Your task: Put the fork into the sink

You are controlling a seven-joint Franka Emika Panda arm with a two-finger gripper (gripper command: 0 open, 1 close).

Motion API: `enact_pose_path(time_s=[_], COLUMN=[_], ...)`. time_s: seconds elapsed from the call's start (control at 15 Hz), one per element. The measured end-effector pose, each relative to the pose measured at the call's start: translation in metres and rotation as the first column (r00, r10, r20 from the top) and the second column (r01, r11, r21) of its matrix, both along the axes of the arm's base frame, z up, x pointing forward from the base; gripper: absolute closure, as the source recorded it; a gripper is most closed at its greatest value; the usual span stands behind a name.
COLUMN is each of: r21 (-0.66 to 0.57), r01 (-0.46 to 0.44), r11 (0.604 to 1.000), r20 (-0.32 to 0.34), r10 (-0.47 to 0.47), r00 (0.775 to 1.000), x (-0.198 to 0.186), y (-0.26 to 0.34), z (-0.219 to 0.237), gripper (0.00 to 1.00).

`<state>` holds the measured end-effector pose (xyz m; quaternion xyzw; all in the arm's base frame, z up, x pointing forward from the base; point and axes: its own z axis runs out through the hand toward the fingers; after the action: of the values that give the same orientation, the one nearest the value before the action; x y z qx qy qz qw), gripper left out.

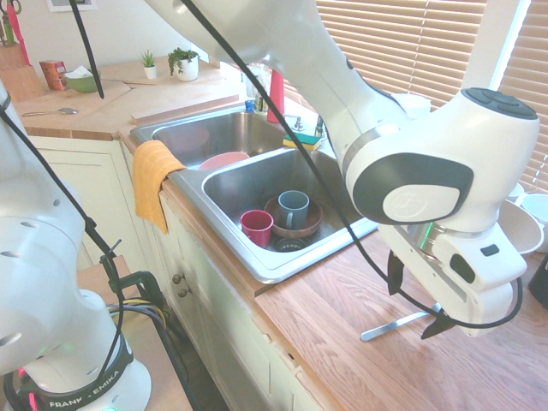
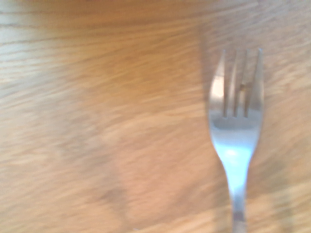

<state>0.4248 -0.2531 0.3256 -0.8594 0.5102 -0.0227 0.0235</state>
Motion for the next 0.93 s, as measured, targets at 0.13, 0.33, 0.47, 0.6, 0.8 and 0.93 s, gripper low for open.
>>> enact_pose_path(time_s=[0.13,0.33,0.47,0.6,0.8,0.93], r21=[0.005,0.0,-0.003,-0.009,-0.017,-0.019], r01=[-0.003,-0.039,-0.058,-0.074,-0.08,-0.087], r11=[1.0,0.999,0.998,0.997,0.997,0.996], r20=[-0.004,-0.021,-0.024,-0.015,-0.006,-0.002], r10=[0.003,0.039,0.058,0.073,0.08,0.087], r00=[1.0,0.999,0.998,0.997,0.997,0.996], x=[-0.002,-0.004,-0.005,-0.004,-0.005,-0.006], y=[-0.003,-0.003,-0.003,-0.003,-0.003,-0.005], z=[-0.001,-0.002,-0.003,-0.003,-0.01,-0.01], gripper=[1.0,1.0,1.0,1.0,1.0,1.0])
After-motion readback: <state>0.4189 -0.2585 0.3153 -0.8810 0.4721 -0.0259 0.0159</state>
